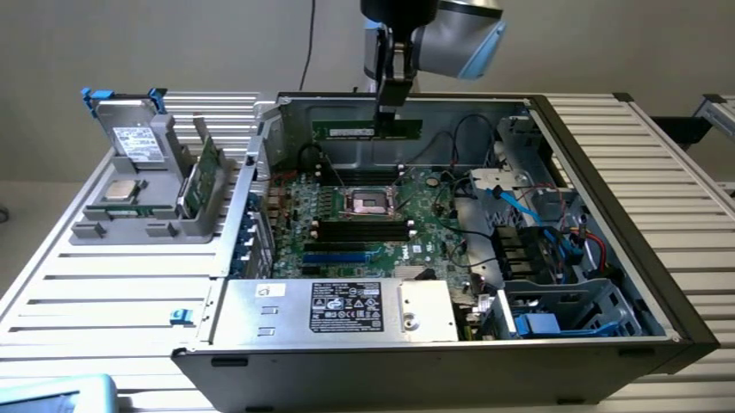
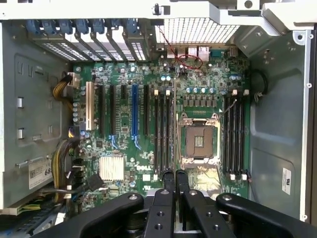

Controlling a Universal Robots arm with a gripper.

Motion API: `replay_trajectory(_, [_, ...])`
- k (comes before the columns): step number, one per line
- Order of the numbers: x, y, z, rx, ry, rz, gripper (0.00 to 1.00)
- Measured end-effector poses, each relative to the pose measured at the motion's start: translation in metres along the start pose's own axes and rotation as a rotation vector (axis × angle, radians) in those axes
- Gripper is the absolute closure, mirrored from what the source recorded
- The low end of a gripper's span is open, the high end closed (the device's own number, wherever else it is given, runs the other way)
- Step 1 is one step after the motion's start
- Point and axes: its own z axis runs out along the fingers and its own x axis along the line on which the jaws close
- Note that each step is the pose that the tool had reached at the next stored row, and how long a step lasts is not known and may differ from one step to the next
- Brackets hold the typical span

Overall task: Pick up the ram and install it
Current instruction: 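Insert the ram into the slot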

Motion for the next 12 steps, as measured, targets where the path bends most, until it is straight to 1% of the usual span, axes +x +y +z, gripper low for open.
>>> replay_trajectory(12, [0.0,-0.0002,0.0219,0.0,0.0002,0.0,0.87])
